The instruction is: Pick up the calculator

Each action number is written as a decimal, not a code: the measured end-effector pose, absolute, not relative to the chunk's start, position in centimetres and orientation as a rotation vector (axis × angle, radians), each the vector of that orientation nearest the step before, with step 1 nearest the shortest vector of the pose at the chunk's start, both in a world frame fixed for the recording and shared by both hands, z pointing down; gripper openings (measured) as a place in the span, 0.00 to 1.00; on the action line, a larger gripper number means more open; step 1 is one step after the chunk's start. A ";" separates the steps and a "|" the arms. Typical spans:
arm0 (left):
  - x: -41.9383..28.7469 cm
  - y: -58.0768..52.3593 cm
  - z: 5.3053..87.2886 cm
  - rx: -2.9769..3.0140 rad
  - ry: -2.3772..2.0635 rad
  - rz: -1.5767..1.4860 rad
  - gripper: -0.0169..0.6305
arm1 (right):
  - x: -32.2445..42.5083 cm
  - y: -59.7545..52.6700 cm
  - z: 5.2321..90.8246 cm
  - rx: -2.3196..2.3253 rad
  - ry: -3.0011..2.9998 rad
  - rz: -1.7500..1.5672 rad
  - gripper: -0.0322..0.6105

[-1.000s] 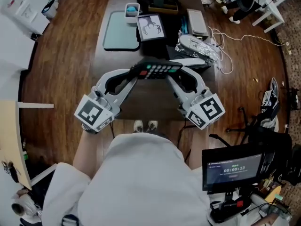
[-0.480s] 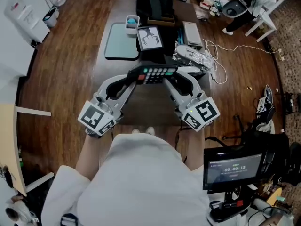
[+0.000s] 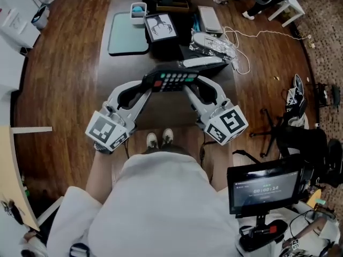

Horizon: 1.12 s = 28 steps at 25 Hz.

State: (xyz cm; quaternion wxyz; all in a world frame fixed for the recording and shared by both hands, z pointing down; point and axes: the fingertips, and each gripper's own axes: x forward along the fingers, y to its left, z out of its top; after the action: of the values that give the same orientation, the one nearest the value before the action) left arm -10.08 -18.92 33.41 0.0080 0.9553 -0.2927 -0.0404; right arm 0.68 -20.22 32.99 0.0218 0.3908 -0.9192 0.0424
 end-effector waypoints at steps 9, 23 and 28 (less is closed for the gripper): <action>-9.3 -17.0 35.5 2.943 -0.828 -0.126 0.12 | 1.5 -17.9 34.8 1.231 -2.804 0.187 0.25; -7.3 -8.7 33.1 3.005 -0.915 -0.107 0.12 | 3.5 -9.8 32.6 1.205 -2.928 0.109 0.25; -5.7 -2.8 32.4 3.014 -0.920 -0.140 0.12 | 5.2 -4.1 31.7 1.196 -2.941 0.077 0.25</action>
State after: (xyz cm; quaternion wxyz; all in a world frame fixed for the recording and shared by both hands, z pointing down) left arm -5.72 -2.80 32.36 -0.0063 0.9555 -0.2916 -0.0443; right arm 5.18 -4.14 31.69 -0.0172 0.3764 -0.9260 0.0242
